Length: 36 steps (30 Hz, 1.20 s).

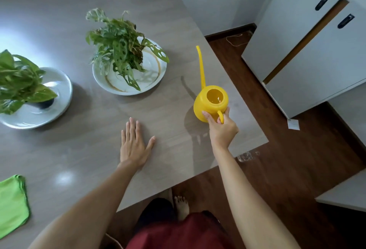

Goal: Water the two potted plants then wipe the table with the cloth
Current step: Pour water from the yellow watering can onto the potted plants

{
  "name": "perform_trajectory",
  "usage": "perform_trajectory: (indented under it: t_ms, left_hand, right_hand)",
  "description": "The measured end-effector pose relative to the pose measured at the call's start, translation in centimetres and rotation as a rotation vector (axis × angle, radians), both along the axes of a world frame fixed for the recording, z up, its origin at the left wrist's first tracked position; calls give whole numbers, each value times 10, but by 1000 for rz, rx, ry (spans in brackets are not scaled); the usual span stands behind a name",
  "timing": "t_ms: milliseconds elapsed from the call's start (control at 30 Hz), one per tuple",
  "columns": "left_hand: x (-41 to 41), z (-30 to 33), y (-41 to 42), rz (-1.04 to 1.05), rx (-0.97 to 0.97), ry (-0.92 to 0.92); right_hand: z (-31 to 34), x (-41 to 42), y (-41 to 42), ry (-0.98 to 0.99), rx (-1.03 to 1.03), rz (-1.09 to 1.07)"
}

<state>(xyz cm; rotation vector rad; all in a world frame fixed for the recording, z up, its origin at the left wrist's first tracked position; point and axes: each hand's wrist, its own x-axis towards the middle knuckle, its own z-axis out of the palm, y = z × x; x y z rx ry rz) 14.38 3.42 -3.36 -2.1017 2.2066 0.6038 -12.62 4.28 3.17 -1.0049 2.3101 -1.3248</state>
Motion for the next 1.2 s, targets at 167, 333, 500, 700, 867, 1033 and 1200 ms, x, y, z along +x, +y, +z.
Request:
perform_trajectory:
  t_ms: [167, 333, 500, 700, 867, 1033, 1200]
  left_hand:
    - [24, 5, -11, 47, 10, 26]
    - [46, 3, -23, 60, -2, 51]
    - [56, 0, -35, 76, -8, 39]
    - [53, -13, -32, 78, -92, -37]
    - [52, -18, -30, 78, -140, -40]
    - [53, -18, -30, 77, -146, -35]
    - [53, -18, -29, 79, -156, -32]
  right_hand:
    - [19, 25, -5, 5, -35, 0]
    - [38, 46, -10, -42, -98, 10]
    - [47, 61, -17, -40, -111, 68]
    - [57, 74, -17, -68, -113, 120]
    - [67, 82, -15, -102, -105, 172]
    - [81, 93, -16, -100, -107, 235]
    - [90, 95, -19, -23, -115, 311]
